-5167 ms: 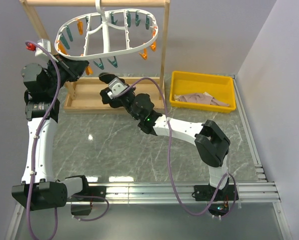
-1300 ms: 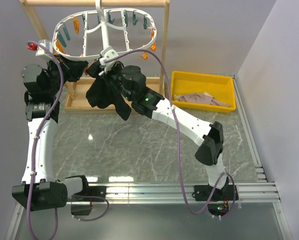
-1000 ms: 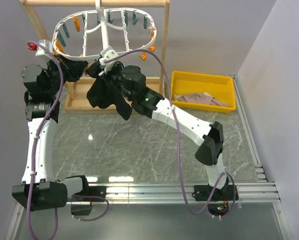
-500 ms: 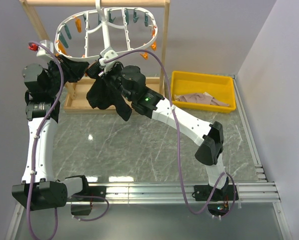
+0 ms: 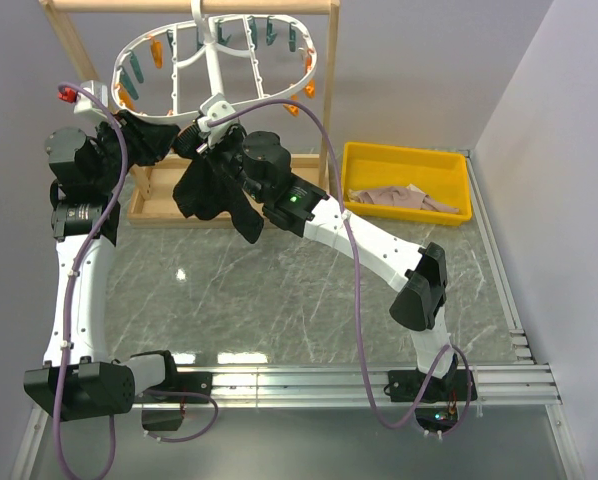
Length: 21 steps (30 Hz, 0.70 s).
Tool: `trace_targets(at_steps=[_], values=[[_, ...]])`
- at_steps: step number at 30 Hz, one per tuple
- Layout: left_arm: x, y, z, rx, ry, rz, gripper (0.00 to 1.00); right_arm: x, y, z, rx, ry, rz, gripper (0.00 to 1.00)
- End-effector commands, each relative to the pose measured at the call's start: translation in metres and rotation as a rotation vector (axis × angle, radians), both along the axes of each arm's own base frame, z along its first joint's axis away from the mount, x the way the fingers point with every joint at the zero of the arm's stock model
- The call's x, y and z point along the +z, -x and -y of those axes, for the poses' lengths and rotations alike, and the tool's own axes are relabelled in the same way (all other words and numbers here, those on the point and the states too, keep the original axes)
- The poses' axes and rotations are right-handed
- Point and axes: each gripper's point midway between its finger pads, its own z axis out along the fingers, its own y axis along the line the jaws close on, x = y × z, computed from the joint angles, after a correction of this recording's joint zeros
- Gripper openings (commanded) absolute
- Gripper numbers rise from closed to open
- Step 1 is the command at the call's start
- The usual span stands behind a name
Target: Clip the underwear to the hanger
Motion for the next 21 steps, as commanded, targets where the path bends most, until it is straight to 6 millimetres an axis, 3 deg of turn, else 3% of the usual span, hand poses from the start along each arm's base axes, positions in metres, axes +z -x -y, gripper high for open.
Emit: trace_targets(at_steps=[1,13,21], values=[[0.014,0.007,-0.001,-0.003,-0.012,0.024,0.35,0.038,0.000,0.009,-0.009,-0.092,0.054,0.00],[0.021,0.008,-0.003,0.003,-0.014,0.044,0.47,0.036,-0.002,0.010,-0.019,-0.087,0.060,0.00],[0.035,0.014,-0.005,-0.002,-0.004,0.092,0.70,0.033,-0.004,0.010,-0.019,-0.078,0.063,0.00]])
